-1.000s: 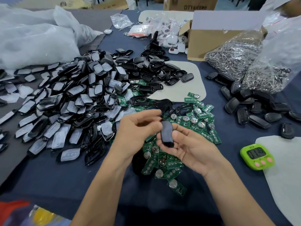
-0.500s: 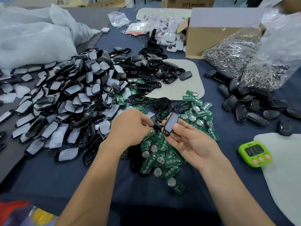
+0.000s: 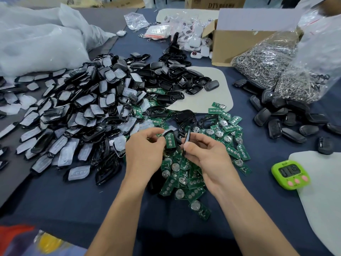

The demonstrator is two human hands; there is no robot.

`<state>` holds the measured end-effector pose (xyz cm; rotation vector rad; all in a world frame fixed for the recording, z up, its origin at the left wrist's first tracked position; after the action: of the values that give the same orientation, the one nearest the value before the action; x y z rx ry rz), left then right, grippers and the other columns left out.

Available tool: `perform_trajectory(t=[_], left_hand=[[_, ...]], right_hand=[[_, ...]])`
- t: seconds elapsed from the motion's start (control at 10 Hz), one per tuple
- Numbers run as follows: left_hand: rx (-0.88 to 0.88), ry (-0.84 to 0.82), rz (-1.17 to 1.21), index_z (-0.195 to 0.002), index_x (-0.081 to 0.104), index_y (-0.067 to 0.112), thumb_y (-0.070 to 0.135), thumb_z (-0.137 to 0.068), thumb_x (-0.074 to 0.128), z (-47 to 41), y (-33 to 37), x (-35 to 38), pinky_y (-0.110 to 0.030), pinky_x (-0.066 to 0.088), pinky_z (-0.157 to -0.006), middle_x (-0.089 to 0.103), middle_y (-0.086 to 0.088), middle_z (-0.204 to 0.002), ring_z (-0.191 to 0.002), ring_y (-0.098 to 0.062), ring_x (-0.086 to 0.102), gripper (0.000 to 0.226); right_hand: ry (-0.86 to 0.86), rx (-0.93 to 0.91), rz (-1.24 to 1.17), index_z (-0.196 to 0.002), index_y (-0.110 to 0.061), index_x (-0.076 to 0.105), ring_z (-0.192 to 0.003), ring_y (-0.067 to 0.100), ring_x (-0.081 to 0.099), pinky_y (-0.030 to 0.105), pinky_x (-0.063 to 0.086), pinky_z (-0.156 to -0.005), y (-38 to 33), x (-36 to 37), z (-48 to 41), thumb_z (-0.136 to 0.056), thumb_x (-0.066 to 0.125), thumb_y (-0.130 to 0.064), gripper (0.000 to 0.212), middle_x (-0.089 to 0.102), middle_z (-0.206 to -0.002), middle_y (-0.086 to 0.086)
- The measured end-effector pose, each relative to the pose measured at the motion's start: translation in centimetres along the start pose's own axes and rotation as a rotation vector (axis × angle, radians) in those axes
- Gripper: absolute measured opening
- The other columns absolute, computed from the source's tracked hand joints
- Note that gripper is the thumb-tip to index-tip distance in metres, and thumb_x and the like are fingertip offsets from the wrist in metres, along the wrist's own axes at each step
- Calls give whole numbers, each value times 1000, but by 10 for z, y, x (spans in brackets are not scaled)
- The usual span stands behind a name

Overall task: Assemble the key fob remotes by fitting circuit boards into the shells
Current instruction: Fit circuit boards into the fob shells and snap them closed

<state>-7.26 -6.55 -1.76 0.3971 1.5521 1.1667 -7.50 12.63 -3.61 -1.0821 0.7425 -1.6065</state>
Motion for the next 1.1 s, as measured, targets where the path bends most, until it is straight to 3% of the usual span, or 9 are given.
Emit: perform_trajectory(t=[0.2,0.3,0.4,0.5,0.6,0.8,0.9,1.0,1.1], left_hand=[[94,-42,-452,-127,71,40,59,-89,69,-4,19,16,-30,40,-76,71,13,-113,-104,-18,66,42],[86,-40,-466,-123,71,46,53,-89,72,-7,28,18,-26,40,-69,69,20,-103,-95,-13,66,35],[90,-14,-289,-110,77,45,40,-87,76,-5,29,12,-14,34,-55,60,27,-79,-70,5,56,24],[131,-57,-55,-94,79,51,34,-84,78,6,34,9,-1,40,-59,66,32,-71,-79,12,64,19],[222,-80,10,-72,67,69,25,-85,76,19,44,9,3,40,-63,62,47,-69,-78,21,63,47],[207,32,-109,-101,42,80,42,-85,72,39,52,5,-18,50,-64,49,60,-71,-81,2,70,51],[163,44,-119,-101,36,85,49,-82,69,39,46,5,-15,44,-62,45,63,-69,-82,0,69,52],[71,-125,113,-88,60,79,33,-88,77,31,29,16,-34,62,-82,68,42,-75,-85,3,73,49],[-9,-213,297,-72,75,61,17,-95,74,25,18,23,-39,66,-78,76,25,-75,-70,3,72,49]], right_hand=[[5,39,-67,-115,-3,73,-96,21,75,30,63,-83,6,-6,-2,-88,74,6,29,78,-107,12],[13,45,-65,-117,-2,72,-94,20,75,33,63,-86,7,-7,-2,-88,74,6,30,77,-103,11],[40,30,-45,-119,-2,72,-99,22,73,33,63,-89,6,-10,-2,-88,75,4,31,75,-111,15],[49,-2,0,-115,-8,74,-93,16,72,33,61,-89,5,-9,-2,-88,76,2,29,77,-105,8],[43,-24,-12,-112,-8,75,-87,14,72,31,62,-84,4,-5,-1,-87,76,5,28,78,-96,4],[-8,-29,-43,-106,-8,75,-86,17,73,33,61,-83,5,7,3,-88,72,9,25,78,-92,5],[-9,-32,-53,-104,-9,76,-85,17,73,31,62,-82,5,7,5,-87,72,11,26,78,-91,6],[1,-62,-35,-108,-6,75,-86,16,74,30,63,-81,2,3,5,-85,71,14,31,79,-94,10],[2,-86,9,-110,-4,76,-91,19,74,32,63,-84,-1,0,5,-85,72,14,31,79,-101,14]])
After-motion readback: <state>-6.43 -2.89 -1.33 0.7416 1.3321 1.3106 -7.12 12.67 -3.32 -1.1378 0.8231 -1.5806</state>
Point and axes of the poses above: each hand's wrist, its own z-axis away from the middle knuckle, its own x-axis out of the palm, y = z × x, the point moved 7 cm from there along -z, towards the middle knuckle
